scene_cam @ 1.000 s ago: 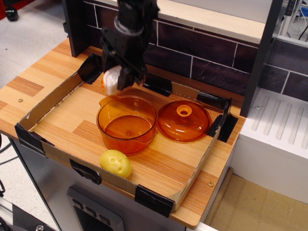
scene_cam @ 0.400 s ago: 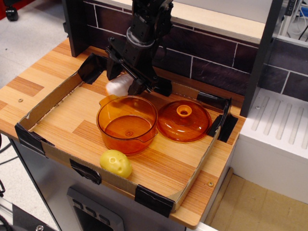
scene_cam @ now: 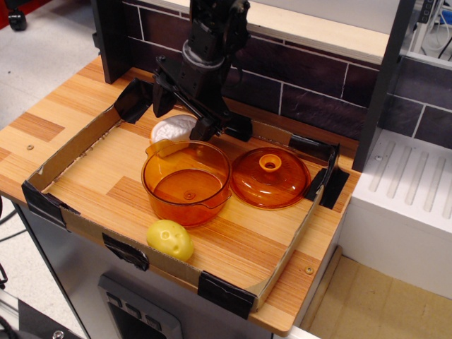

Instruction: Take sushi out of pot

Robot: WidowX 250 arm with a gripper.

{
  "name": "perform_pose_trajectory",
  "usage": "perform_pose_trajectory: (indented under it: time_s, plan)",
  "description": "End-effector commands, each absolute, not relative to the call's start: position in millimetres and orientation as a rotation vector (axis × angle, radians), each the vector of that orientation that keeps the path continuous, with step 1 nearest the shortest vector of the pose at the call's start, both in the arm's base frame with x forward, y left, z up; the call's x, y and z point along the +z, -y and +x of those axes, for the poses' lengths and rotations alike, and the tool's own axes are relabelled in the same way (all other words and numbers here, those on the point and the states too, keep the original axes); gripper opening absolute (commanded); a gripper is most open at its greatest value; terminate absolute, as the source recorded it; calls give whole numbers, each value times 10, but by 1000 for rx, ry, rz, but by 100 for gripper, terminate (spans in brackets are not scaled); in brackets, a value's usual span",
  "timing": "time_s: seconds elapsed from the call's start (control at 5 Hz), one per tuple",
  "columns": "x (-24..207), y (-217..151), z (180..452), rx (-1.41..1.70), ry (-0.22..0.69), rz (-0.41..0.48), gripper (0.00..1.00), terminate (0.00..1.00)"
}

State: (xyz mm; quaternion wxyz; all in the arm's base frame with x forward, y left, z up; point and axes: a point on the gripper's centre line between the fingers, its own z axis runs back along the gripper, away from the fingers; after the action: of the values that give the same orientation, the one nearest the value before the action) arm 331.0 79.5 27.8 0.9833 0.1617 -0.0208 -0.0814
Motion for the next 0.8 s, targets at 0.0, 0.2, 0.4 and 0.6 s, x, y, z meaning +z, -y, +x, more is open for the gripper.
perform_pose_trajectory:
  time_s: [0.0, 0.2, 0.4, 0.6]
  plan:
    - [1016, -810, 3346, -59, 178, 275, 100, 0]
    - [1353, -852, 3310, 6, 227, 210, 100, 0]
    - [1499, -881, 3262, 91, 240, 191, 100, 0]
    - [1499, -881, 3262, 91, 240, 191, 100, 0]
